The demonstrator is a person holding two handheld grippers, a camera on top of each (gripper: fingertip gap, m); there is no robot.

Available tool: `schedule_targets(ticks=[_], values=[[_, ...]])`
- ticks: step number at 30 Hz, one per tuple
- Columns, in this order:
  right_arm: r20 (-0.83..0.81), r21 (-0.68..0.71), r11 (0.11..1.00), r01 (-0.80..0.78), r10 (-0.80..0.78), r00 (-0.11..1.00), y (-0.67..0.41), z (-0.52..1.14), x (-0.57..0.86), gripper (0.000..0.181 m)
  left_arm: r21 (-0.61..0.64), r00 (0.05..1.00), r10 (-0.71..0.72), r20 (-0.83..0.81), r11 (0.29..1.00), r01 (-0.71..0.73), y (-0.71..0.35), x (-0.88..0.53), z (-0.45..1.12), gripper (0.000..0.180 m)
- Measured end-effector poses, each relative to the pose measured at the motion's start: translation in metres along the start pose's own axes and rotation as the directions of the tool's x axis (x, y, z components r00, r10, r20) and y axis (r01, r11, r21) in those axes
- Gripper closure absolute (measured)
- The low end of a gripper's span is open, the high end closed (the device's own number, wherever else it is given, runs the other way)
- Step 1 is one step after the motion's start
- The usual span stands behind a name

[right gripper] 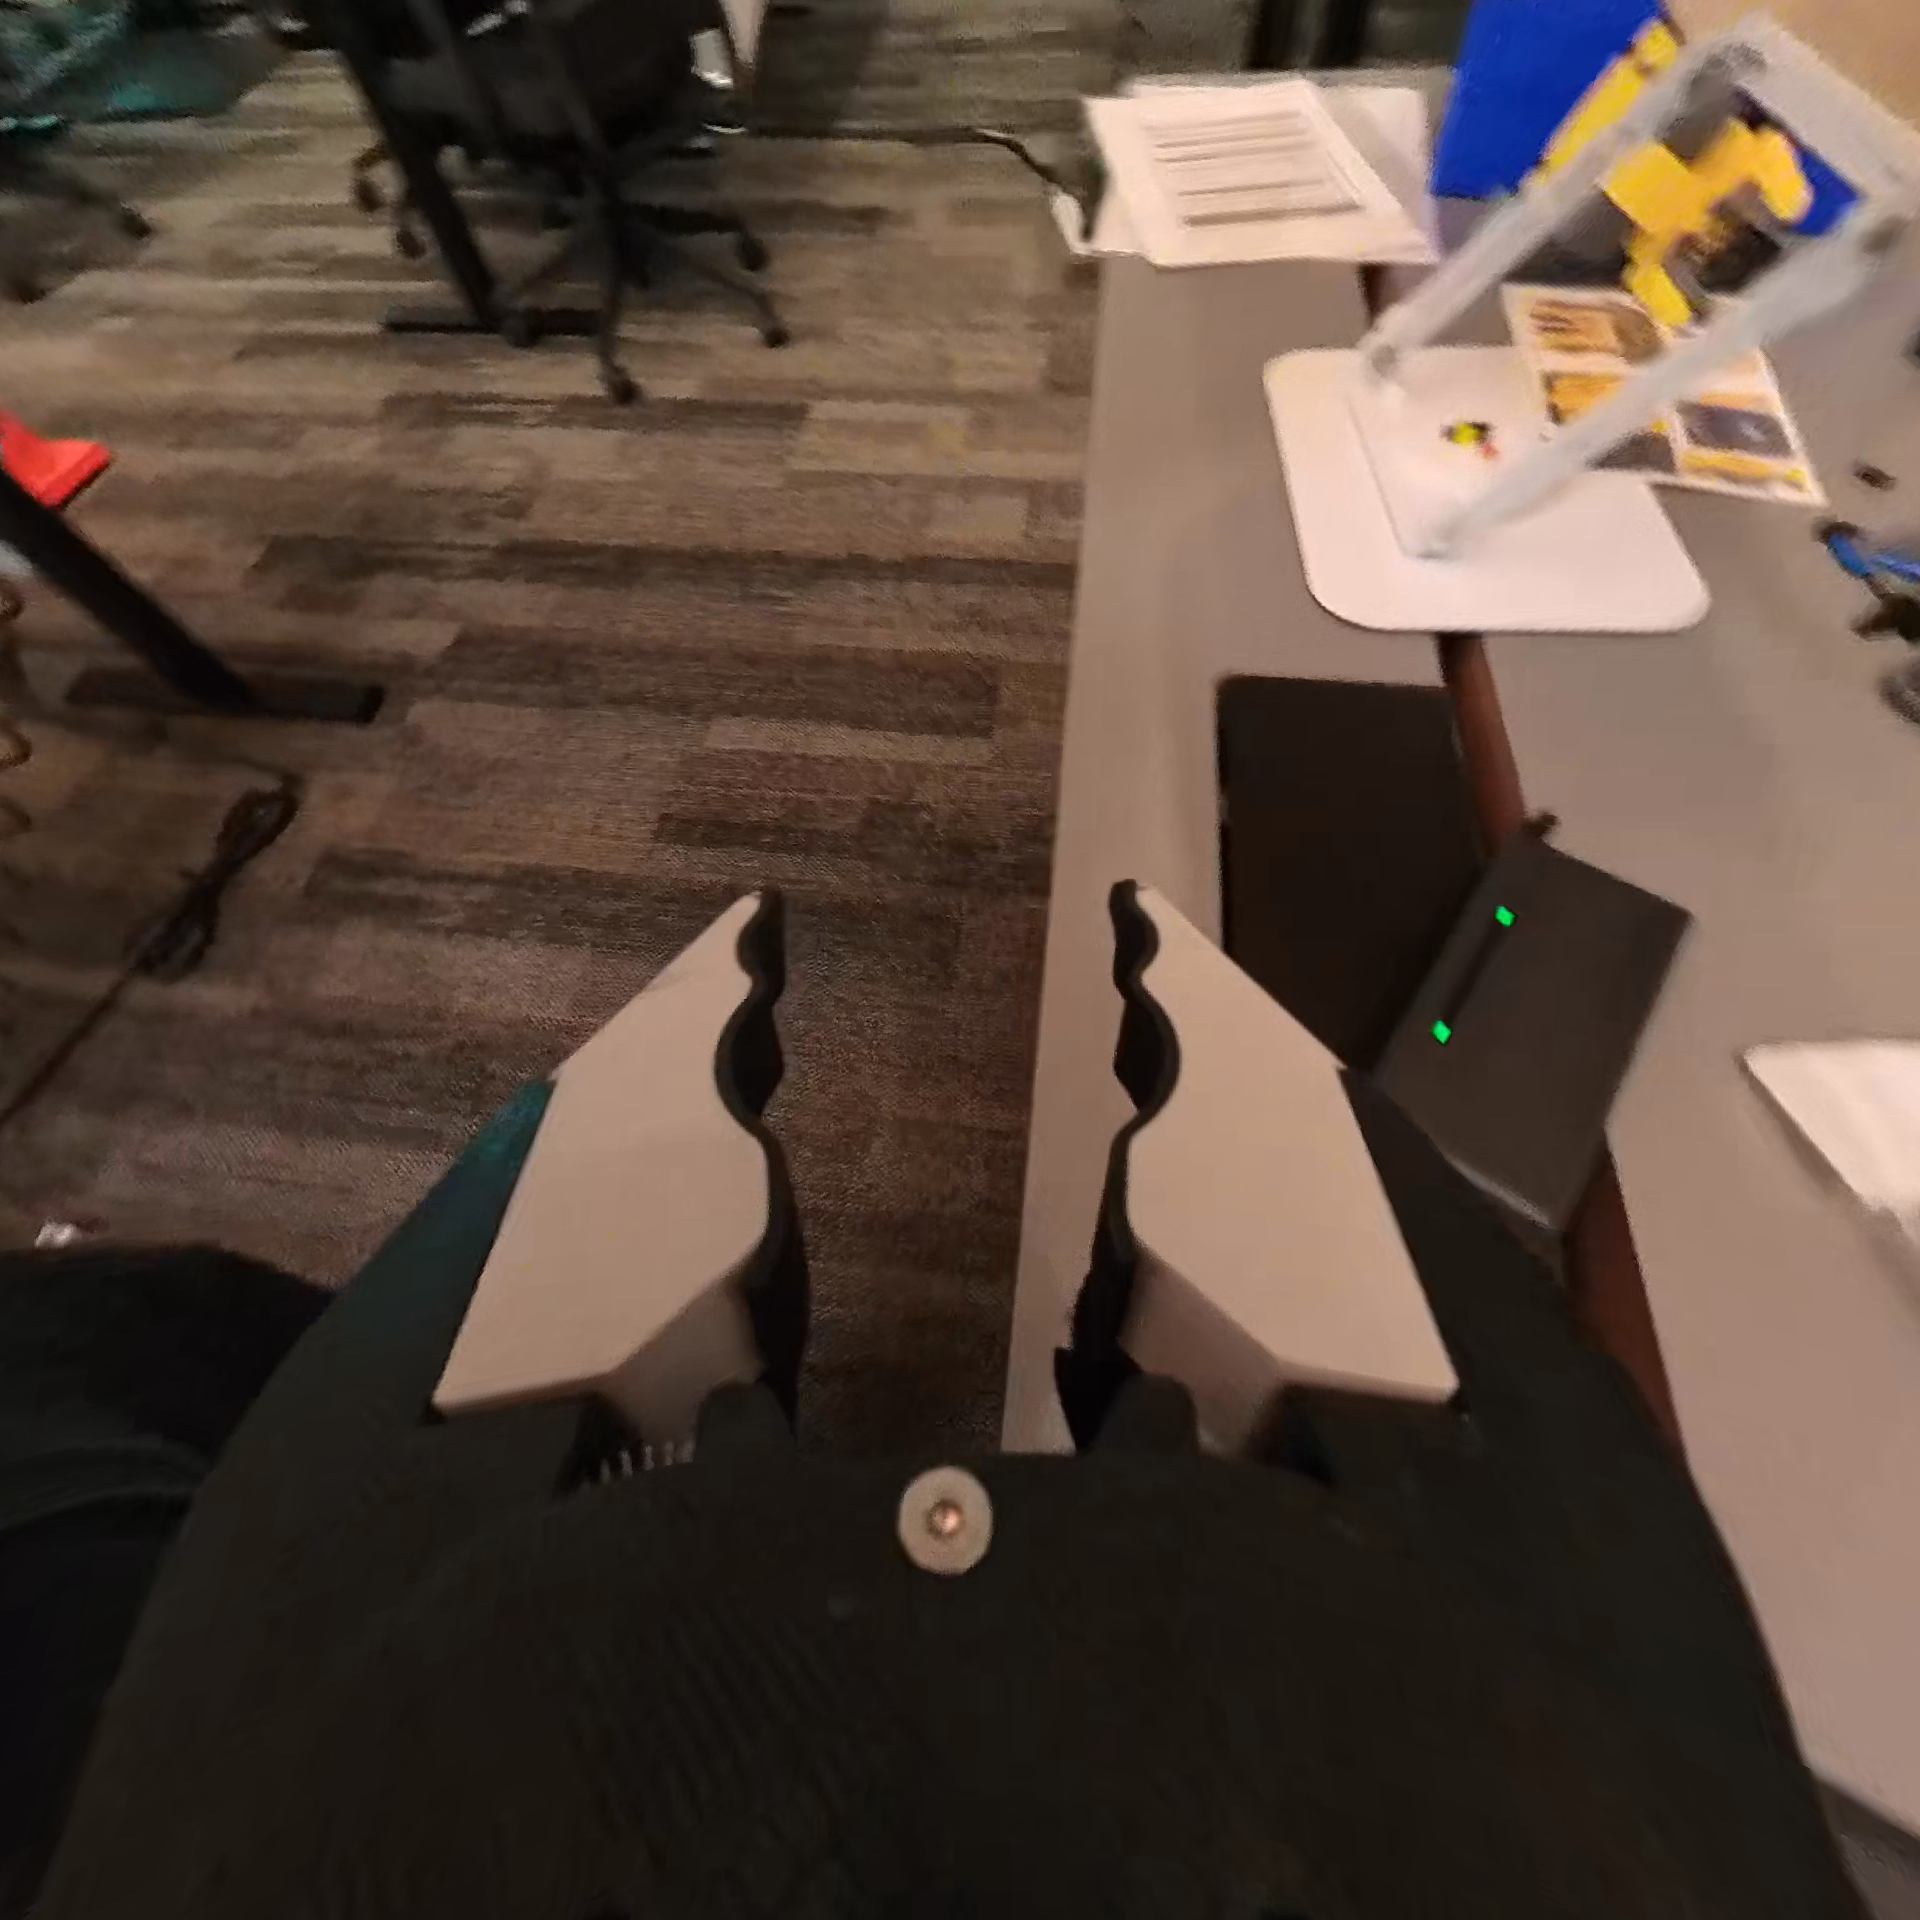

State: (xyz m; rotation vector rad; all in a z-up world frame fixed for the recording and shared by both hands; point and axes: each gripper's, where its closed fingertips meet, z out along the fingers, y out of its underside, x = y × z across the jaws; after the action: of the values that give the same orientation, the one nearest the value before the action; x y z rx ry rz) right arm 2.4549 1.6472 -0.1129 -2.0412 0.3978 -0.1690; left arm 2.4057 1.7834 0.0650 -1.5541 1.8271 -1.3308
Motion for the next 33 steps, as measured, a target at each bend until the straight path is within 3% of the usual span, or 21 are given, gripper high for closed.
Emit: schedule_targets(ticks=[3, 5, 8, 11, 13, 16, 18, 20, 25, 29, 33], values=[[0.18, -0.087, 0.996, 0.013, 0.003, 0.984, 0.006, 0.022, -0.025, 0.123, 0.177, 0.996, 0.009, 0.09, 0.984, -0.025, -0.033, -0.007, -0.03, 0.109], [0.221, -0.083, 0.996, 0.024, -0.005, 0.975, -0.009, 0.035, -0.03, 0.128, 0.283, 0.994, -0.036, 0.102, 0.959, 0.006, -0.042, -0.015, -0.039, 0.08], [0.328, 0.054, 0.998, 0.028, -0.044, 0.944, -0.071, 0.049, -0.051, 0.136, 0.357, 0.993, -0.108, -0.037, 0.927, 0.114, -0.04, -0.019, -0.05, 0.1], [0.477, 0.161, 0.987, -0.002, -0.077, 0.876, -0.144, 0.066, -0.084, 0.151, 0.403, 0.996, -0.082, -0.022, 0.911, 0.084, -0.042, -0.049, -0.074, 0.118], [0.615, 0.213, 0.973, -0.088, -0.064, 0.786, -0.198, 0.075, -0.117, 0.153, 0.373, 0.998, -0.008, -0.064, 0.927, 0.031, -0.041, -0.063, -0.092, 0.139], [0.72, 0.255, 0.957, -0.142, -0.089, 0.689, -0.265, 0.105, -0.163, 0.155, 0.277, 0.991, 0.059, -0.116, 0.961, -0.025, -0.035, -0.1, -0.123, 0.148], [0.756, 0.257, 0.952, -0.167, -0.091, 0.648, -0.301, 0.133, -0.193, 0.181, 0.275, 0.983, 0.054, -0.173, 0.961, -0.004, -0.039, -0.128, -0.155, 0.156], [0.779, 0.262, 0.942, -0.211, -0.078, 0.622, -0.334, 0.16, -0.219, 0.181, 0.307, 0.978, 0.045, -0.204, 0.952, 0.02, -0.045, -0.158, -0.191, 0.174], [0.688, 0.363, 0.931, 0.022, -0.284, 0.668, -0.378, 0.226, -0.276, 0.181, 0.33, 0.999, 0.045, -0.011, 0.943, -0.039, -0.048, -0.258, -0.266, 0.18], [0.659, 0.408, 0.887, 0.217, -0.45, 0.602, -0.401, 0.275, -0.311, 0.181, 0.327, 0.971, 0.077, 0.226, 0.933, -0.15, -0.043, -0.334, -0.31, 0.18], [0.599, 0.451, 0.845, 0.288, -0.526, 0.604, -0.441, 0.341, -0.318, 0.181, 0.411, 0.918, 0.096, 0.385, 0.872, -0.264, -0.055, -0.392, -0.339, 0.18]])
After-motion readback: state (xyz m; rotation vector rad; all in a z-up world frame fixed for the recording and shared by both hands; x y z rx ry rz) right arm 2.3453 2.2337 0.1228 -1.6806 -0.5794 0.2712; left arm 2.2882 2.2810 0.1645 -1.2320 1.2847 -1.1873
